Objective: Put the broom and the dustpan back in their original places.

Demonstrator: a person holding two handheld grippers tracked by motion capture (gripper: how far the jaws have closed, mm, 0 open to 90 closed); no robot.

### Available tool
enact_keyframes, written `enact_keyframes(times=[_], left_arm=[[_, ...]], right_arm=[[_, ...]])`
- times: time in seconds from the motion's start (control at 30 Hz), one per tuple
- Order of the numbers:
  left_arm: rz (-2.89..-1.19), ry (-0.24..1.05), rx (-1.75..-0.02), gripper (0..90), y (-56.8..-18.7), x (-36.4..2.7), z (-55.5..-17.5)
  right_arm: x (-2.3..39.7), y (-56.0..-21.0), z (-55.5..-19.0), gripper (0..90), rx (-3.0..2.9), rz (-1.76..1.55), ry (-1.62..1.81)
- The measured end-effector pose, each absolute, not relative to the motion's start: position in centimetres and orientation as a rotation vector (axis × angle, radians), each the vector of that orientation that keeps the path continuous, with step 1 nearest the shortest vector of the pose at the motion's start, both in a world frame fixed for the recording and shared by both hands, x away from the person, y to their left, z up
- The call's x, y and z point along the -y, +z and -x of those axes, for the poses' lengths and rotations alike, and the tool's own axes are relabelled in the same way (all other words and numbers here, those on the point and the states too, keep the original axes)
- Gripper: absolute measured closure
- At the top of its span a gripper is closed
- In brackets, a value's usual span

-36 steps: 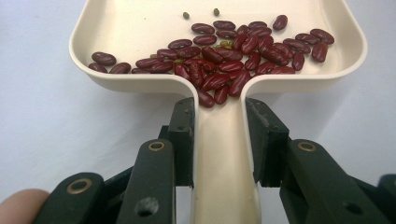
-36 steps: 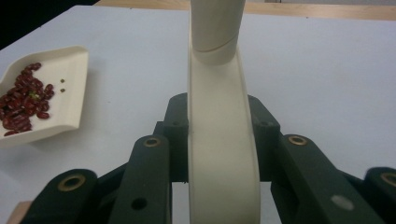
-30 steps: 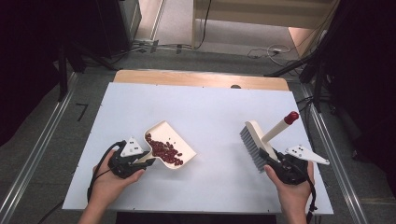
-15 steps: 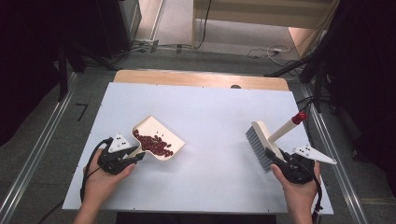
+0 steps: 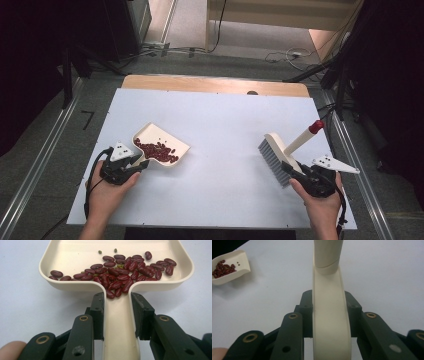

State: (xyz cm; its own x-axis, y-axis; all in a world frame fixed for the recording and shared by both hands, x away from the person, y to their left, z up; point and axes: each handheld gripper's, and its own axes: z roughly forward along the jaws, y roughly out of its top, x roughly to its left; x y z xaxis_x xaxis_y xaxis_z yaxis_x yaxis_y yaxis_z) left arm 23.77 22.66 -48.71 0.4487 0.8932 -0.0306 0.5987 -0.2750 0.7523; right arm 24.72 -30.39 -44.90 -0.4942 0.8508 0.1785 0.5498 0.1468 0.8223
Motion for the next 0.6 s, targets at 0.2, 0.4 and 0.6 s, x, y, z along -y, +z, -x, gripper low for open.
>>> enact_keyframes(times=[0.2,0.4,0.6], left_arm=[[-1.973,0.547,-1.281,66.3,-49.4,-22.8,-23.9],[-1.961,0.55,-1.313,66.3,-49.8,-22.9,-24.0],[-1.946,0.549,-1.347,66.3,-50.1,-22.9,-24.3]], right_arm=[[29.6,-45.4,-24.7,65.5,-2.162,-1.317,1.27],[28.2,-45.7,-24.5,65.5,-2.234,-1.257,1.285],[27.4,-46.0,-24.6,65.5,-2.282,-1.243,1.324]])
